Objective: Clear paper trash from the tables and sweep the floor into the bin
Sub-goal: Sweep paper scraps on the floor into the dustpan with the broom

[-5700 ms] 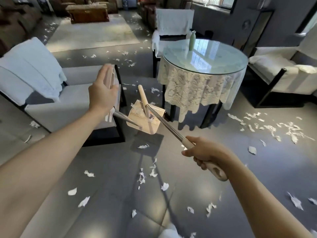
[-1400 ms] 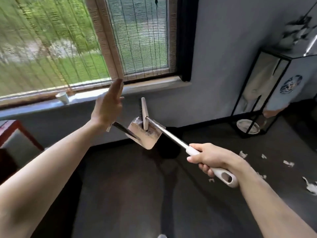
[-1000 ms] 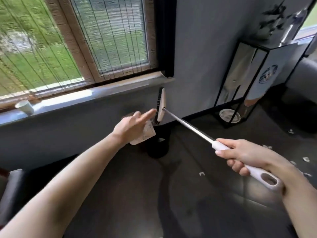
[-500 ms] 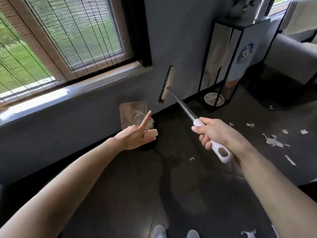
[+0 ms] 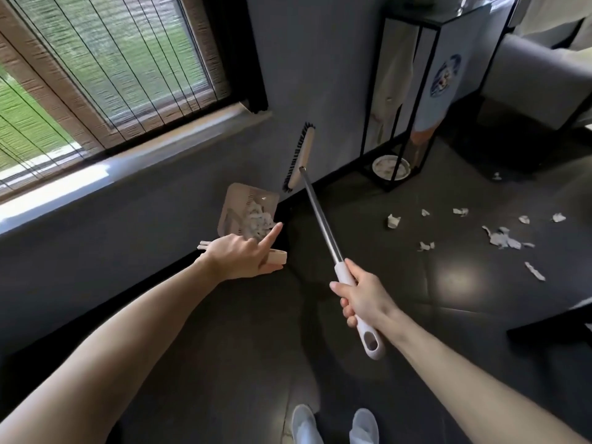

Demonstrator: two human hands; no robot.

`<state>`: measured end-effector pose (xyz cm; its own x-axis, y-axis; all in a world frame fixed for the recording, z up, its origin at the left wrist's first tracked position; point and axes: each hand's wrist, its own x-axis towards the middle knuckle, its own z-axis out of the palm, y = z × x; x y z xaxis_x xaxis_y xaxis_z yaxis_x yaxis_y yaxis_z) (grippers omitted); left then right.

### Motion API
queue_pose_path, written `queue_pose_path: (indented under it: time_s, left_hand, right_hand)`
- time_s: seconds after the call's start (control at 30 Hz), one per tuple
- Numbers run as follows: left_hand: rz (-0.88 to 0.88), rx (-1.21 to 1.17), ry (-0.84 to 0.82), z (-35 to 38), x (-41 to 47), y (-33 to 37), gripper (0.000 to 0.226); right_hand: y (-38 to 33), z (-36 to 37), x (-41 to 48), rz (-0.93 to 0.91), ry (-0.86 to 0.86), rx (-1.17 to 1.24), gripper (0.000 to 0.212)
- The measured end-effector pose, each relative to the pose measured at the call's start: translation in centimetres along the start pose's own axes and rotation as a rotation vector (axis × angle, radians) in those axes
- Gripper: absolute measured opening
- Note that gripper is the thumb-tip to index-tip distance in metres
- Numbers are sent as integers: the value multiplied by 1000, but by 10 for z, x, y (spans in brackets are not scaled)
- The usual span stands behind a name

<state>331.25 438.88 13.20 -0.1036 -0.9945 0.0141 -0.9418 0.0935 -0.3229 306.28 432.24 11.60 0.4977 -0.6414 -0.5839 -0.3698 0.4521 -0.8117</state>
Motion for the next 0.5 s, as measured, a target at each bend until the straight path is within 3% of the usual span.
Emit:
queue_pose_path:
  time_s: [0.2,0.43,0.5]
  left_hand:
    - [155,43,92,2,-11,0,79]
    - [232,134,-184,12,-29,3,75]
    - [235,168,-189,10,-28,5,79]
  right_hand:
    - [8,-9,2,23,-37,57,69]
    - [16,-20,1,25,-45,115,69]
    - [19,-23,1,23,-48,129,69]
